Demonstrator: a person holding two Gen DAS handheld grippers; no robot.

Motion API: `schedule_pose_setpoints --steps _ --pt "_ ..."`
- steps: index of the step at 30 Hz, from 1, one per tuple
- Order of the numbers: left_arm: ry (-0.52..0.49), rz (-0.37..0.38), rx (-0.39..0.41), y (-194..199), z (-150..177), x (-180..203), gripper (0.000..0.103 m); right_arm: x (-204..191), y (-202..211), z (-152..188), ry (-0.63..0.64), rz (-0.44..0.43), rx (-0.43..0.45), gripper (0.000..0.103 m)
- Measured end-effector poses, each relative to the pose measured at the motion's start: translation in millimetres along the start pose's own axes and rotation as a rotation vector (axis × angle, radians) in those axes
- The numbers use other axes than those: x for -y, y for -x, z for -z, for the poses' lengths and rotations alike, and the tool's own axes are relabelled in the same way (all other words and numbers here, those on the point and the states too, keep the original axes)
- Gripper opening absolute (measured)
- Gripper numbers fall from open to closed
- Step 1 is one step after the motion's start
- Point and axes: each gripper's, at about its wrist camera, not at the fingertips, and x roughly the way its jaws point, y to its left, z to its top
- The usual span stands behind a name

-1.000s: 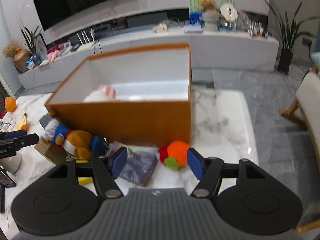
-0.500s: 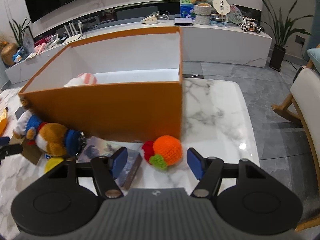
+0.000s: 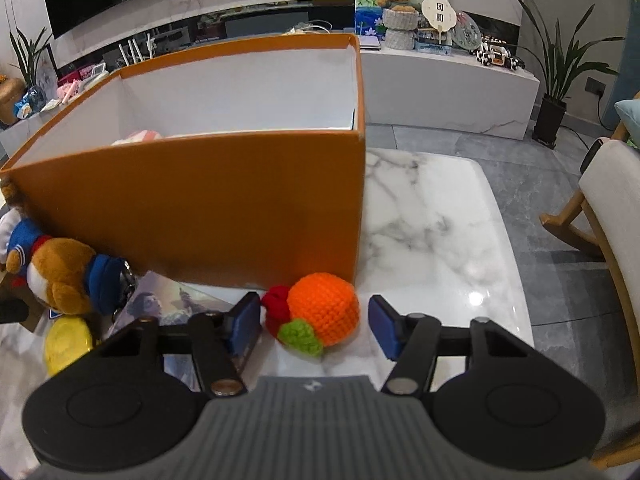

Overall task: Organize objects
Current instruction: 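Grasp the small cardboard box with the left tool while the right tool grasps the crocheted fruit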

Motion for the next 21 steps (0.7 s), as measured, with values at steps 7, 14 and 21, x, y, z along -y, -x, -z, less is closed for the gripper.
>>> schedule_pose_setpoints --steps 7,14,21 --pt "-0.004 -0.004 -0.003 -5 1 4 0.083 0 -4 0 0.005 -0.006 0.028 0.062" --pt "0.003 -0.012 -0.02 -9 3 6 0.082 -10 -7 2 0.032 -0.024 0.054 0.064" --pt "0.03 -0.023 -0.039 -11 4 4 0.078 -6 -14 1 -0.003 -0.034 0.049 0.065"
